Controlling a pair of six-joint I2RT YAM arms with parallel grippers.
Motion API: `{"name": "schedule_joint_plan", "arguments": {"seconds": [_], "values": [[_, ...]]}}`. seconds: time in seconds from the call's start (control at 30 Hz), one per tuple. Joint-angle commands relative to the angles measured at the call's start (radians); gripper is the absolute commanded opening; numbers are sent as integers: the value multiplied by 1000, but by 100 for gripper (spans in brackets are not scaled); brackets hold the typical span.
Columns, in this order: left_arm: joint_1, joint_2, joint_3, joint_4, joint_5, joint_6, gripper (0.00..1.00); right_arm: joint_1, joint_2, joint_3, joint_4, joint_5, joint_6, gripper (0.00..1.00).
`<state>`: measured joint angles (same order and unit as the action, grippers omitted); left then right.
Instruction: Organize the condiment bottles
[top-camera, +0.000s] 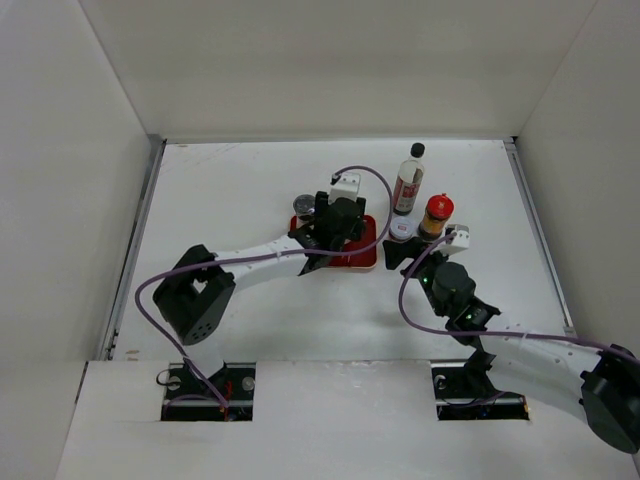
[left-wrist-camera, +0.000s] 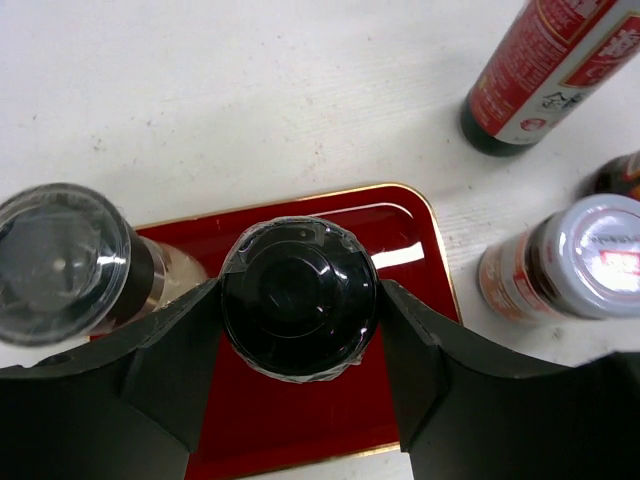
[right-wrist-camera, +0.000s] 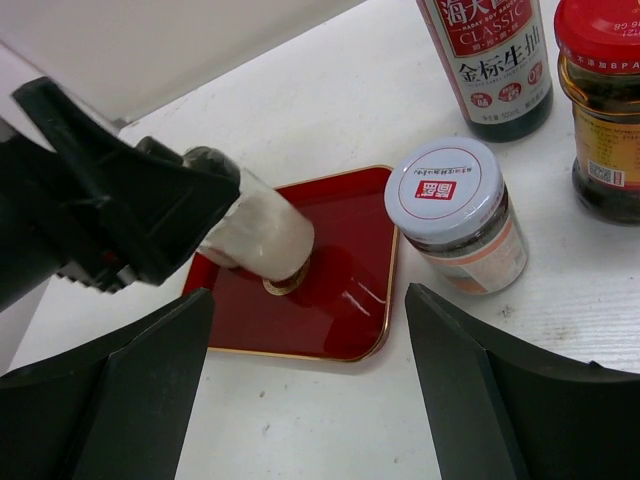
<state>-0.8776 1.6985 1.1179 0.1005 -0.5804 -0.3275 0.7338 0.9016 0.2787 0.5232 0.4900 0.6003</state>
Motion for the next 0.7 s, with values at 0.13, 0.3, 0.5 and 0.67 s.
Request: {"name": "schedule_joint_plan", "arguments": {"seconds": [0.13,0.3,0.5,0.67], "values": [[48,47,83,186,-25,36,32,-3,-4,-6,27,1,13,84],[59,78,74,228,-30,47,34,2,8,-1,31,-7,12,84],[61,99,63,272,-30,57,42,2,22,5,32,-7,7,85],[59,105,57,272,-78,80,46,2,14,4,32,-7,6,85]]}}
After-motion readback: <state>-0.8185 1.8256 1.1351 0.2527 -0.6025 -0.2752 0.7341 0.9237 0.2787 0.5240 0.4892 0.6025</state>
